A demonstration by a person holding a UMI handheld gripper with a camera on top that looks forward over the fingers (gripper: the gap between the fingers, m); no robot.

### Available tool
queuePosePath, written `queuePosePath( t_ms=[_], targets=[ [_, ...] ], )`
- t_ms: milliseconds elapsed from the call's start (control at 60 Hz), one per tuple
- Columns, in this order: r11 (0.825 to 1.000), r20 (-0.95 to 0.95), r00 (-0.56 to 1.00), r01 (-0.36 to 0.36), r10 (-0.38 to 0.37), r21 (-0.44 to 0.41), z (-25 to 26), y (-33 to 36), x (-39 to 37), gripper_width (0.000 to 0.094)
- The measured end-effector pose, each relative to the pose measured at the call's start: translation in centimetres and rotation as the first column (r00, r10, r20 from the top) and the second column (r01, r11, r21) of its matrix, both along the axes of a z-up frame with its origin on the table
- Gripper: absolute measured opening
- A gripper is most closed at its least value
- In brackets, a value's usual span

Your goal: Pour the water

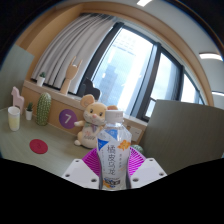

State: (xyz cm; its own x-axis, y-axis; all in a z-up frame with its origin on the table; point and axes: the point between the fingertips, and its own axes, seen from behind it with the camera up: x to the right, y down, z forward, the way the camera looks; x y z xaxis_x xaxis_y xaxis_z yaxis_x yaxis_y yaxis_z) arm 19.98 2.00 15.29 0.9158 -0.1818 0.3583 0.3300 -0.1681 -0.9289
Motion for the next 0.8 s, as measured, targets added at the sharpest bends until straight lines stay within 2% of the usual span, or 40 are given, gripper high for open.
queuePosePath(
  t_ms=[217,450,617,800],
  targets=[
    [0.991,0.418,0.898,-0.126,0.135,-0.050,2.8,4.9,-13.6,0.0302],
    [0.965,0.778,0.583,-0.234,0.235,-0.117,2.9,9.0,-26.7,0.0303],
    [0.949,0.949,0.222,-0.272,0.224,-0.160,2.2,10.7,-33.2,0.0306],
    [0.945,0.974,-0.156,-0.259,0.165,-0.202,1.3,11.6,-36.7,0.0308]
  ],
)
